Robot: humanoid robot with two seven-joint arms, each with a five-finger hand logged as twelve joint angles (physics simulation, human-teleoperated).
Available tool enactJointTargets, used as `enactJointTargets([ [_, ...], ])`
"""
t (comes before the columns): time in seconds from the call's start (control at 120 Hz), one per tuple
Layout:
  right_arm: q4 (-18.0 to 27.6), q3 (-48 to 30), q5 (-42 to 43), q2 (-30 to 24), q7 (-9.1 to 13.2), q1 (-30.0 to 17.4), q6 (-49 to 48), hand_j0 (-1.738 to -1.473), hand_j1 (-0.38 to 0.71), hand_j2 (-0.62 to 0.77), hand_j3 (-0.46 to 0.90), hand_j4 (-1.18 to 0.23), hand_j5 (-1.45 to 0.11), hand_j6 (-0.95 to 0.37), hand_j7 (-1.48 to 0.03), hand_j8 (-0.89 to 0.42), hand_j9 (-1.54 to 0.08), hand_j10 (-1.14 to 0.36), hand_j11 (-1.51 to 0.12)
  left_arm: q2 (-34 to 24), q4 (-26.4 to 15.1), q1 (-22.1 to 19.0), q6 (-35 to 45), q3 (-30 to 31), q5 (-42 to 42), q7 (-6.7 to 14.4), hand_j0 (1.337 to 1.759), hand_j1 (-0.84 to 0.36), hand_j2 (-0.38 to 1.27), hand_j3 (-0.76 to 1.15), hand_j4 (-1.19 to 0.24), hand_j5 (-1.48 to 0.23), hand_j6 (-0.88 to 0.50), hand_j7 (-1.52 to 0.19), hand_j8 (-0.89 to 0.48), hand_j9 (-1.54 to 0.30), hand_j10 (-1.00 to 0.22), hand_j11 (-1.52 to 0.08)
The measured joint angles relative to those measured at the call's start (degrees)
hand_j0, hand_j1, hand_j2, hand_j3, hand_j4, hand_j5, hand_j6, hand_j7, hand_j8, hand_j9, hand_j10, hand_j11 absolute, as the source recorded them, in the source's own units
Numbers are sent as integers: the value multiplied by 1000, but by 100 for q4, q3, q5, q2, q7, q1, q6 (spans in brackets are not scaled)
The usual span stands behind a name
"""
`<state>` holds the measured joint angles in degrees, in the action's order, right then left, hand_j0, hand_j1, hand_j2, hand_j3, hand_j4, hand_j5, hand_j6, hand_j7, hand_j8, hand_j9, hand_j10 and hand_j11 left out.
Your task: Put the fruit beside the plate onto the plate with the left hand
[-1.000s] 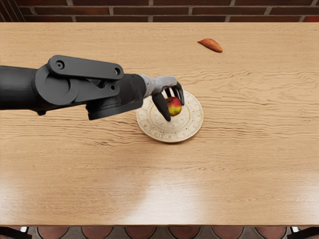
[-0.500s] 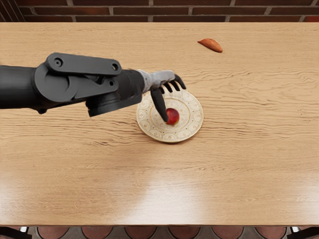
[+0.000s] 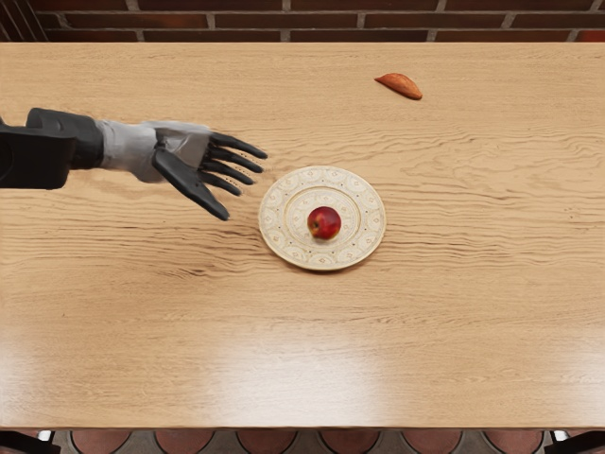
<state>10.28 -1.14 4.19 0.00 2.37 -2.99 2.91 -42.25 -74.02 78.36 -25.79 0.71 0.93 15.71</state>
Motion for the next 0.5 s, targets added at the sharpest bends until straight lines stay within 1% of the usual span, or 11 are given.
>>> enactJointTargets([
  [0.042,0,0,1,0,0,0,0,-1658,-318,-5,0,-26,-34,-26,-34,-26,-34,-26,-34,-278,-8,-146,-304,-84,173,1,1658,42,52,0,-257,-334,-255,-334,-255,-334,-258,-334],
  [0.083,0,0,1,0,0,0,-1,-1658,-318,-5,0,-26,-34,-26,-34,-26,-34,-26,-34,-424,4,-252,-508,-141,300,5,1658,43,52,0,-256,-333,-254,-333,-254,-333,-257,-333],
  [0.192,-1,0,1,0,0,1,1,-1658,-318,-5,0,-26,-34,-26,-34,-26,-34,-26,-34,-799,97,-582,-776,-224,597,7,1658,45,52,0,-254,-331,-253,-331,-253,-331,-255,-331],
  [0.258,0,0,0,0,0,0,1,-1658,-318,-5,0,-26,-34,-26,-34,-26,-34,-26,-34,-843,305,-782,-845,-246,807,9,1658,45,51,0,-253,-330,-253,-330,-253,-330,-254,-330],
  [0.308,0,0,0,0,0,1,0,-1658,-318,-5,0,-26,-34,-26,-34,-26,-34,-26,-34,-1013,477,-868,-875,-256,943,10,1658,46,51,0,-253,-330,-252,-329,-252,-329,-253,-329],
  [0.383,-2,0,-2,0,0,1,0,-1658,-318,-5,0,-26,-34,-26,-34,-26,-34,-26,-34,-1064,749,-1017,-900,-263,1094,10,1658,46,51,0,-252,-329,-252,-329,-252,-329,-252,-329],
  [0.5,-2,0,-1,0,0,1,1,-1658,-318,-5,0,-26,-34,-26,-34,-26,-34,-26,-34,-1137,1086,-1111,-916,-267,1195,9,1658,46,51,0,-251,-328,-251,-328,-251,-328,-252,-328],
])
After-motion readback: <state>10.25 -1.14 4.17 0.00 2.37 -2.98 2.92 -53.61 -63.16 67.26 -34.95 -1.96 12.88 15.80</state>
